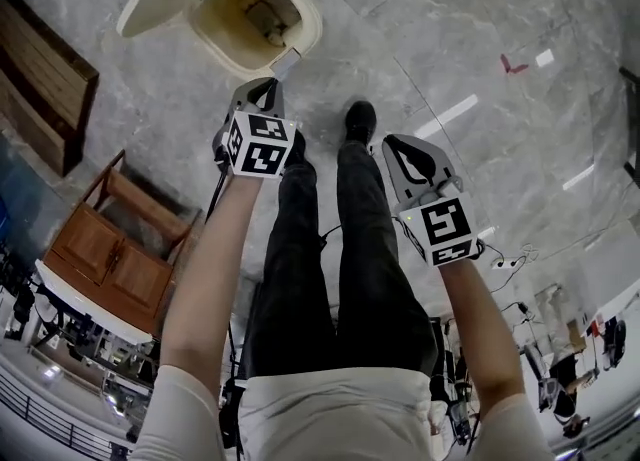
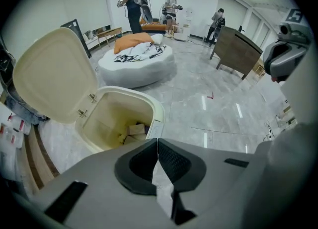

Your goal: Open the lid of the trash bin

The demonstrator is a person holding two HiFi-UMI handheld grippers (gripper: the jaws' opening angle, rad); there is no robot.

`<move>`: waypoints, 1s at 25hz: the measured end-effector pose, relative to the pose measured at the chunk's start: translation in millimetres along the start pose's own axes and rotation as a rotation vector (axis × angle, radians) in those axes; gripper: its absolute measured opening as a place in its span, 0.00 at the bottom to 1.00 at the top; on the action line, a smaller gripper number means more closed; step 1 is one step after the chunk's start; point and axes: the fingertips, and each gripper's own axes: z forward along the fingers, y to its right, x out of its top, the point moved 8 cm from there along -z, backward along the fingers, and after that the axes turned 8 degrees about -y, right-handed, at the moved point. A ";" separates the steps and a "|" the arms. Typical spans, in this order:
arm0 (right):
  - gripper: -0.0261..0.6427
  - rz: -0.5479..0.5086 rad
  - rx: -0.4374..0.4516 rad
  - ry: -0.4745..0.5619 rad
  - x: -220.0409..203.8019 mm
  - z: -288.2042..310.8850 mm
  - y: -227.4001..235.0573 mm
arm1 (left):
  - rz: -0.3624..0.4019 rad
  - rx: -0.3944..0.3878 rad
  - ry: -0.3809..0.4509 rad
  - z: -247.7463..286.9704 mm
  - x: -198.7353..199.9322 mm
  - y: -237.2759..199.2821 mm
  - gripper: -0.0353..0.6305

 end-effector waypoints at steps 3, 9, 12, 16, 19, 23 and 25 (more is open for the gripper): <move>0.09 -0.038 -0.001 0.006 17.1 -7.3 -0.3 | -0.024 -0.008 0.035 -18.2 0.8 1.6 0.08; 0.09 -0.082 0.005 0.004 46.8 -29.5 1.6 | -0.074 -0.021 0.090 -59.0 17.2 6.5 0.08; 0.09 -0.112 0.009 -0.002 57.6 -37.0 -0.3 | -0.100 -0.014 0.119 -77.5 24.1 4.2 0.08; 0.09 -0.140 0.009 -0.007 67.4 -48.7 -7.0 | -0.139 -0.018 0.147 -103.8 27.5 2.2 0.08; 0.09 -0.150 0.002 -0.002 76.2 -59.8 -14.5 | -0.148 -0.015 0.175 -128.0 27.2 2.0 0.08; 0.09 -0.175 -0.019 0.017 92.1 -78.5 -24.8 | -0.171 -0.016 0.213 -162.2 21.8 1.4 0.08; 0.09 -0.193 -0.024 0.023 99.8 -89.8 -32.3 | -0.182 -0.013 0.228 -181.1 16.3 0.9 0.08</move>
